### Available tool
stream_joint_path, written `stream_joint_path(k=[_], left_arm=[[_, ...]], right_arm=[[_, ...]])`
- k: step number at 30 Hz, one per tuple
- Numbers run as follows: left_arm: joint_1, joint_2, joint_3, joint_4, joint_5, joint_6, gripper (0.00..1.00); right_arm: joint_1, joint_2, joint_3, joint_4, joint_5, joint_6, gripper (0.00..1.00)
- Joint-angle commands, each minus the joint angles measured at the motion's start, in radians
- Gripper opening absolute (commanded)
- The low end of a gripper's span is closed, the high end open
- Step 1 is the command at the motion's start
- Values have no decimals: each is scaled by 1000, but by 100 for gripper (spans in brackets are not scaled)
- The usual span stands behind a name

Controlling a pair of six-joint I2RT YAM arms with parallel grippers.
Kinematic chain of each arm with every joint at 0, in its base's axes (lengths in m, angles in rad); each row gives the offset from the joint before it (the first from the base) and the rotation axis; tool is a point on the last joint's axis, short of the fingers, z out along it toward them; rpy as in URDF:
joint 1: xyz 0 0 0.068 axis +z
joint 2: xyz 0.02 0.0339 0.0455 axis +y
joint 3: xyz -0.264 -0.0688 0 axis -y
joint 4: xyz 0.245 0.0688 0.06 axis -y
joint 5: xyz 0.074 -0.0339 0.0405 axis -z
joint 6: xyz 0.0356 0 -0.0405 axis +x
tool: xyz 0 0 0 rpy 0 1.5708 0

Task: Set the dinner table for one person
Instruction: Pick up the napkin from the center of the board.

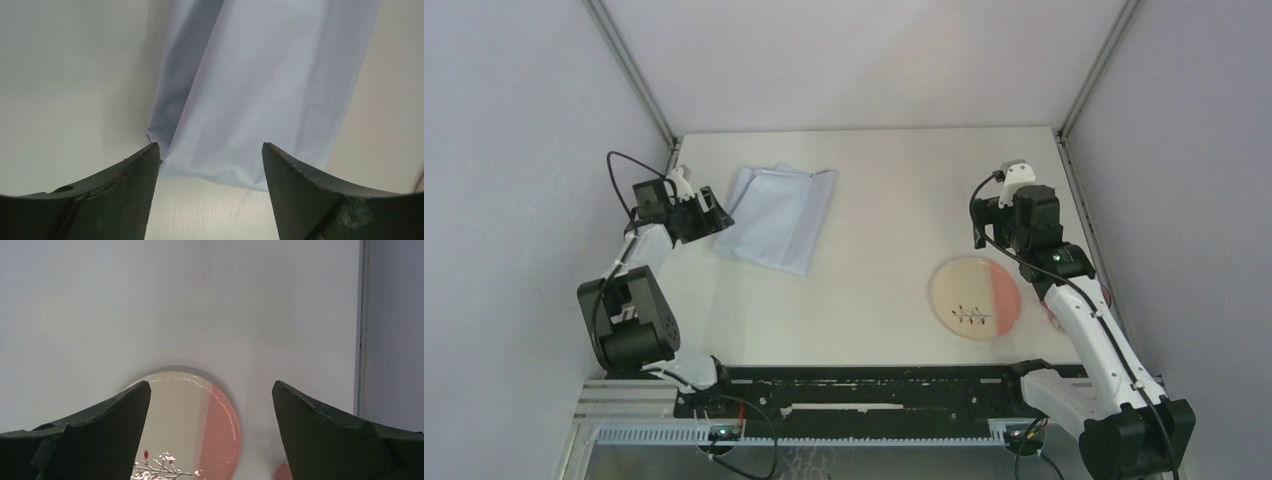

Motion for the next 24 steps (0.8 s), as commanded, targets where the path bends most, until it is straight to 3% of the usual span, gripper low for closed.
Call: stream_joint_path(k=[1,12,19,24], left_arm=[[20,6,2,-6,82,-48,79],[30,53,-3,-9,140,-47,79],[30,9,-41,2,-11,18,79],[32,41,-36,-32,49,2,79]], right_arm=[[20,-22,18,35,49,-21,100],[59,8,8,55,119,-40,99],[62,10,8,63,125,-40,99],[68,-3,8,60,127,-38,99]])
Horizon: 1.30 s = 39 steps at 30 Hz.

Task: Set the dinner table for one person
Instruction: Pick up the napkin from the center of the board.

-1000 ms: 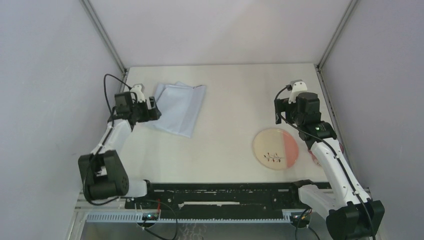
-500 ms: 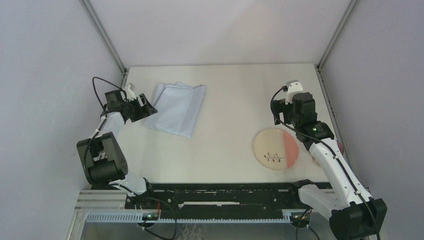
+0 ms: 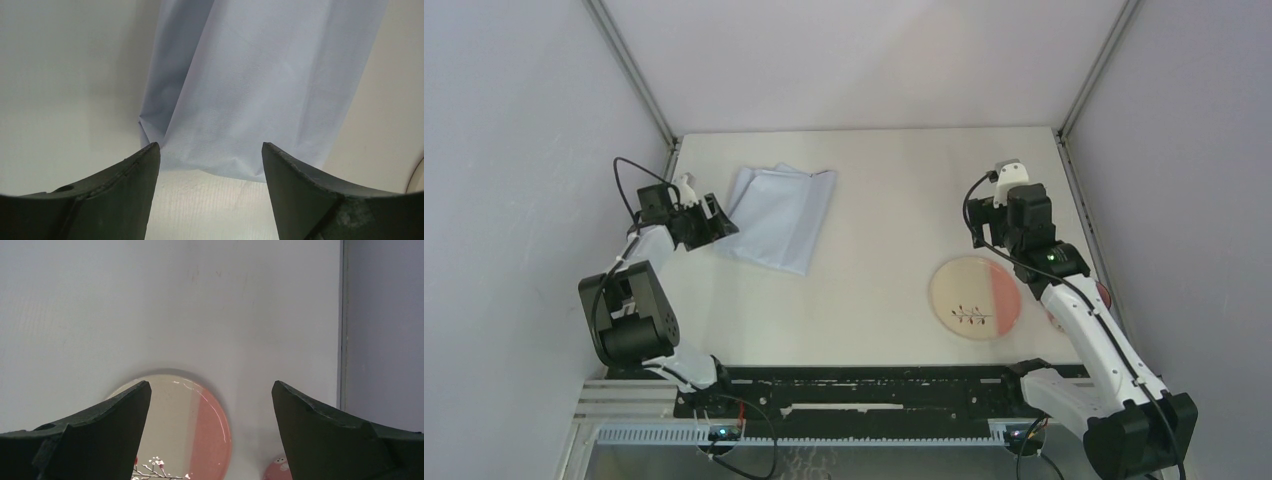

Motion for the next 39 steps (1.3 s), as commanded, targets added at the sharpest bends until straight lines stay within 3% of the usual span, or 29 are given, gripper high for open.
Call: stream_joint_path(k=[1,6,13,20,29,37,39], left_arm=[[8,5,-4,-14,21,3,79],[12,38,16,-23,64,-28,80],[42,24,21,-13,-16,-7,83],[47,39,12,7,4,-8,82],[20,95,0,32,78,-39,68],[-19,114,6,38,104,-38,66],[-19,87,-1,39,100,-32,59]], right_arm=[[12,-20,8,42,23,-12,99],[12,-50,8,39,30,-18,99],[14,-51,9,31,16,-23,99],[27,-41,3,45,19,-28,99],[44,-31,4,50,46,-29,99],[55,-26,3,53,57,-29,98],[56,-24,3,49,62,-28,98]])
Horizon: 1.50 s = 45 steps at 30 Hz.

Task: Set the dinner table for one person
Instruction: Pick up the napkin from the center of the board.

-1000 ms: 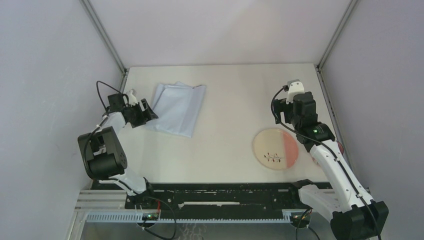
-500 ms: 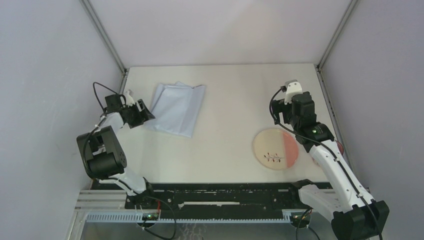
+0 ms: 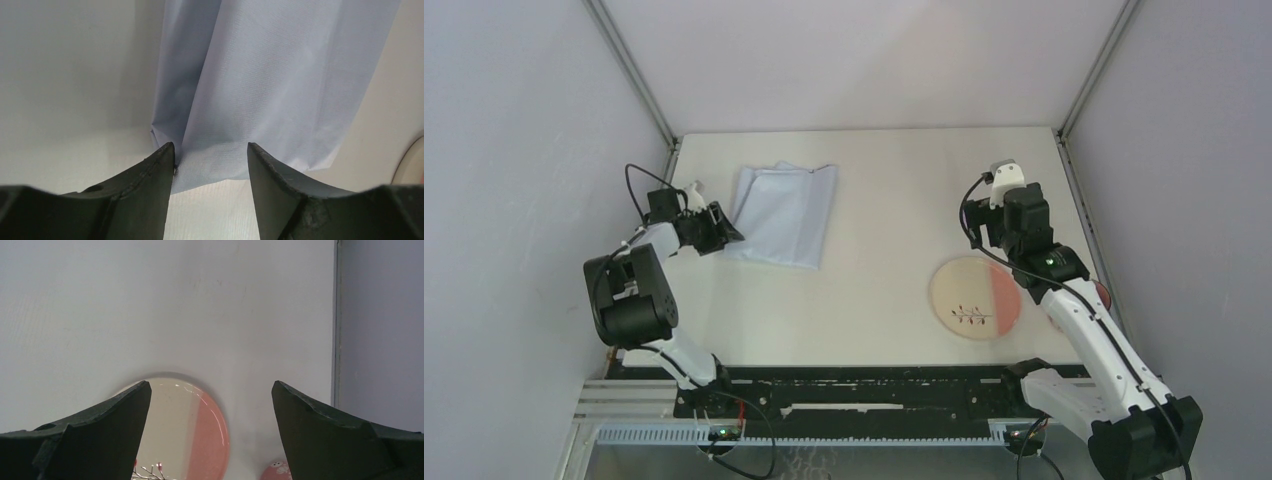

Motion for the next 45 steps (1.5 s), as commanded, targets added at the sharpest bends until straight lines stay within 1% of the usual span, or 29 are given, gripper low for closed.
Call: stream_joint_path(k=[1,4,5,6,7,8,13,17,21,27,30,34,39,42,43,45], left_arm=[[-8,-40,-4,24,41,-4,54],[-8,-72,0,6,45,-1,35],[-7,-75,5,-3,50,-2,24],[-9,-75,11,-14,50,-1,17],[-9,-72,18,-27,50,3,7],[-10,-70,27,-41,45,7,1],[-11,-102,44,-87,11,44,0],[-15,-183,76,-138,-5,69,0],[-56,-269,114,-196,-37,105,0],[-184,-312,170,-258,-119,143,0],[-241,-327,219,-289,-147,150,0],[-303,-362,300,-331,-163,145,0],[-396,-395,390,-410,-231,171,0],[-439,-397,406,-453,-250,188,0],[-453,-398,403,-465,-242,196,0],[-487,-407,390,-482,-238,207,0]], right_arm=[[9,0,5,40,25,-7,98],[12,15,6,43,17,-2,98],[13,20,5,43,11,-2,98],[18,26,7,43,10,0,98],[25,32,7,43,9,1,98],[32,37,6,41,9,-1,97],[59,50,7,43,10,-2,97],[82,71,16,35,3,-5,97],[97,107,41,15,-9,1,97],[102,170,118,-30,-97,32,97],[120,202,148,-29,-78,23,96],[179,228,193,-42,-34,7,96],[225,266,263,-73,-7,-11,96],[228,309,326,-118,-50,7,96],[227,326,370,-140,-68,16,96],[231,367,432,-180,-146,47,96]])
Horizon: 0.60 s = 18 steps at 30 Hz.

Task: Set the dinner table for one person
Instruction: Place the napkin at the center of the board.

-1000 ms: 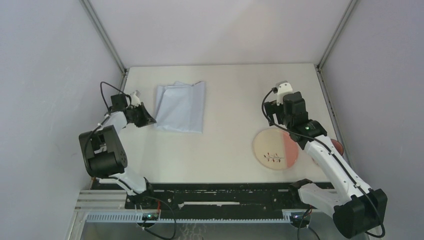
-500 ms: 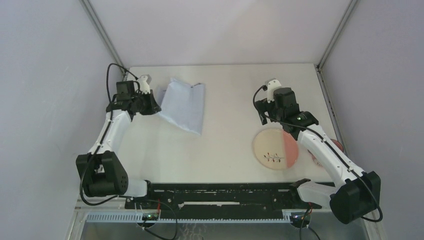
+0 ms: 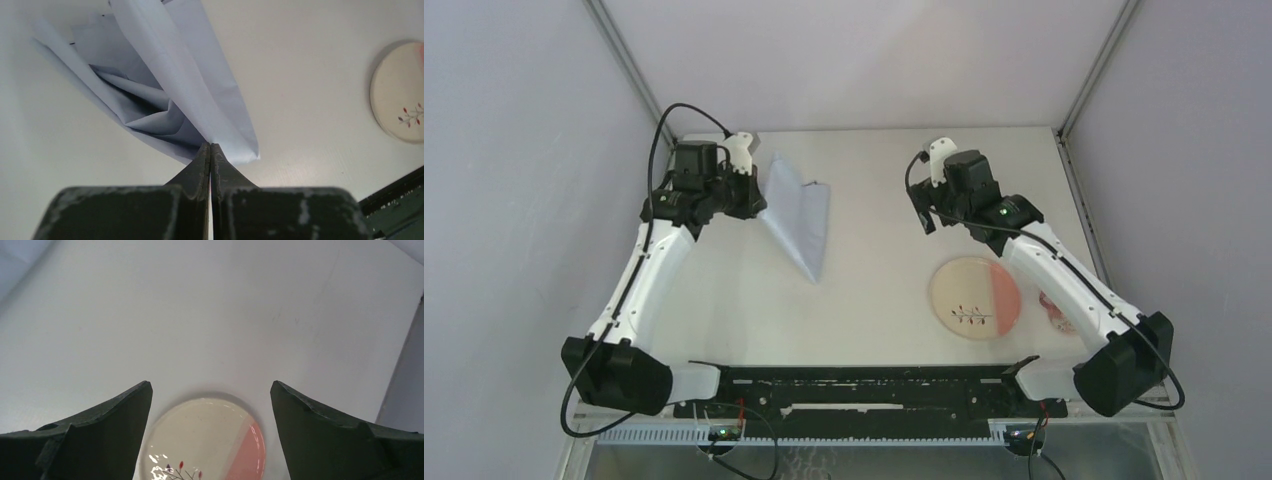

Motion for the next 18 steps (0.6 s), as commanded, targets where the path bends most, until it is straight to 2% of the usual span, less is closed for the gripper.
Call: stream_joint_path(k=[1,5,8,14,18], left_arm=[[-68,-43,35,-64,-9,50,0],[-114,-71,1,-106,3,81,0],[-114,-101,-33,-147,14,113,0],[-114,-191,-139,-170,-24,140,0],[-118,-219,-180,-228,84,162,0]], right_arm=[[13,68,154,-76,-113,54,96],[15,192,281,-157,-176,82,96],[7,302,387,-193,-192,94,96],[3,536,566,-272,-320,172,96],[-26,598,613,-256,-290,171,96]])
